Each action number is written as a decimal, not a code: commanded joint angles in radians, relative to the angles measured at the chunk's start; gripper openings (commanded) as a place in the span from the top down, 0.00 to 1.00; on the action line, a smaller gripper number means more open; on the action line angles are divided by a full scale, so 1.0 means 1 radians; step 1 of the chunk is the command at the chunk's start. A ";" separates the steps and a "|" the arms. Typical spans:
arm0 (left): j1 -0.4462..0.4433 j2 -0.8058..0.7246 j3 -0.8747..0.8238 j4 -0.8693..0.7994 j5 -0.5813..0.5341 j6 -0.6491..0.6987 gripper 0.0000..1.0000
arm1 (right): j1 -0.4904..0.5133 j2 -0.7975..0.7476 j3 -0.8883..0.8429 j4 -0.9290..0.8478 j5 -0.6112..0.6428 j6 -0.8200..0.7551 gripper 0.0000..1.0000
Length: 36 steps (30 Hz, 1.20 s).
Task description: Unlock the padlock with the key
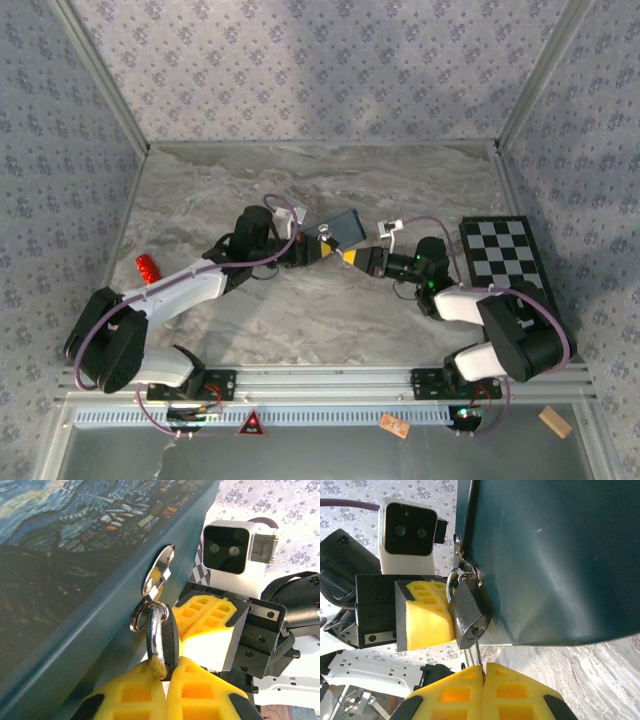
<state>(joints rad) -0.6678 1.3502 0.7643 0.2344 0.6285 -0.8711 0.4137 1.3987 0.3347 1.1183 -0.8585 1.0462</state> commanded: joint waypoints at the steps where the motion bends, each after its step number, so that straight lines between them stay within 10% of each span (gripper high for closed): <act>1: -0.064 -0.013 0.041 0.004 0.206 0.053 1.00 | 0.030 -0.033 0.104 0.052 0.034 -0.037 1.00; 36: -0.086 0.014 0.072 -0.121 0.130 0.150 1.00 | -0.012 -0.147 0.069 -0.274 0.127 -0.191 1.00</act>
<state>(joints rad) -0.6903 1.3579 0.7952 0.1829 0.6189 -0.7986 0.3874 1.2762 0.3630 0.8635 -0.8623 0.9394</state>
